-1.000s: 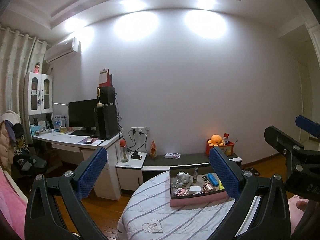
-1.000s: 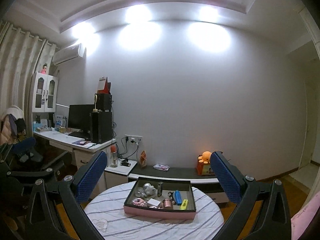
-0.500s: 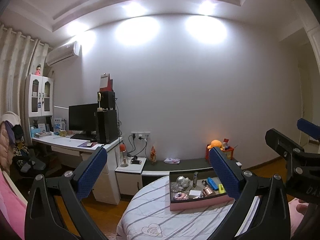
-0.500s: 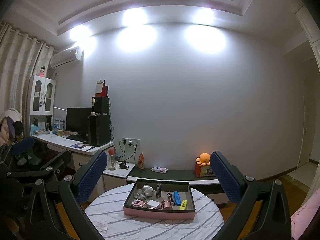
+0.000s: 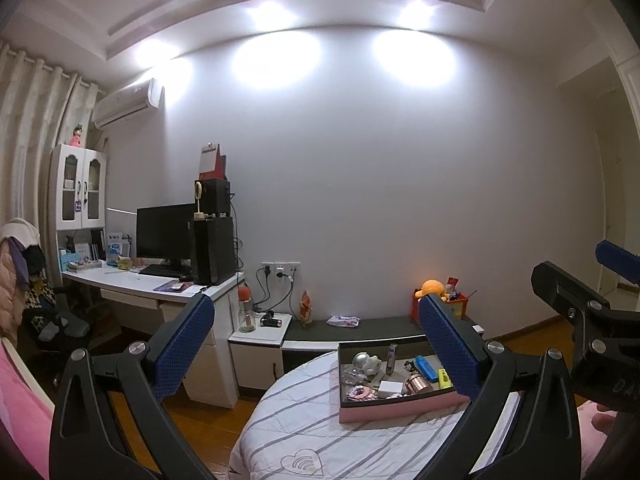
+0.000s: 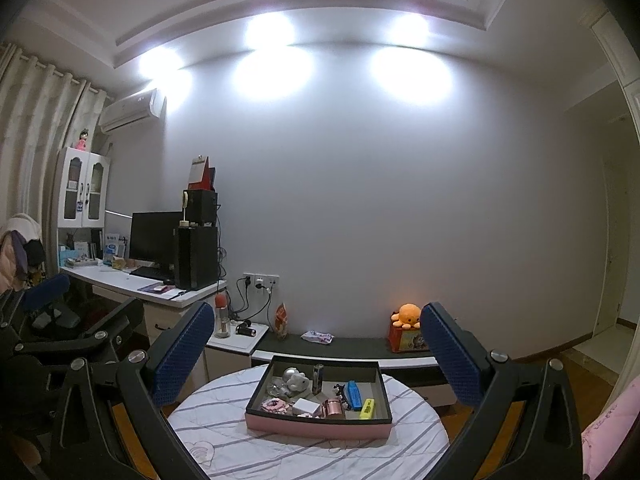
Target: Organize rigid objects
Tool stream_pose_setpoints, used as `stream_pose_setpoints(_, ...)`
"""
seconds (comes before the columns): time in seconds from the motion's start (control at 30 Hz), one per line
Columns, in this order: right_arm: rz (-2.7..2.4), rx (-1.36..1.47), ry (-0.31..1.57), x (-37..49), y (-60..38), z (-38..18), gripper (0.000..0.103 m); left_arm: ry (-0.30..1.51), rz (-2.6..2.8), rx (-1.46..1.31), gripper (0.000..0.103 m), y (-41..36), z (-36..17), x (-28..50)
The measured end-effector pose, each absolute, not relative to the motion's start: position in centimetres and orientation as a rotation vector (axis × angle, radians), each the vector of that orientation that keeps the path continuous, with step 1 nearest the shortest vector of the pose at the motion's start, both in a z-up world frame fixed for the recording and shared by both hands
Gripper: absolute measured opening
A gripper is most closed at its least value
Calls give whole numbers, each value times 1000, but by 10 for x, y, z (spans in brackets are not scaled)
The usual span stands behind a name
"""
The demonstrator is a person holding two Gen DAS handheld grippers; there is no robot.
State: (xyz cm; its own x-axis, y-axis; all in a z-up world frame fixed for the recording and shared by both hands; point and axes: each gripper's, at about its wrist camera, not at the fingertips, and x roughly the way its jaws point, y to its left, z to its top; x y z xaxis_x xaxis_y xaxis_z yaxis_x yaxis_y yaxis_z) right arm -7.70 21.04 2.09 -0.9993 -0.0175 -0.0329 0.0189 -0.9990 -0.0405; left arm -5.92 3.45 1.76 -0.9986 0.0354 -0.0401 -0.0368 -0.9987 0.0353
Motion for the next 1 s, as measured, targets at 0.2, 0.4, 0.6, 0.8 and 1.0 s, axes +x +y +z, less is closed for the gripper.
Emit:
stream_pose_setpoints(0.2, -3137, 55, 44, -76, 215, 20, 103, 68, 3103, -57, 103, 37, 17, -58)
stream_pose_setpoints(0.4, -3151, 28, 43, -75, 216, 19, 103, 86, 3109, -24, 103, 41, 16, -57)
stream_pose_setpoints(0.6, -3161, 38, 50, -77, 215, 20, 103, 85, 3103, -40, 103, 42, 14, -60)
stream_pose_setpoints(0.8, -3154, 48, 48, -80, 214, 19, 103, 82, 3099, -45, 103, 41, 13, -62)
stream_pose_setpoints(1.0, -3149, 56, 52, -82, 212, 18, 103, 82, 3107, -42, 103, 40, 10, -66)
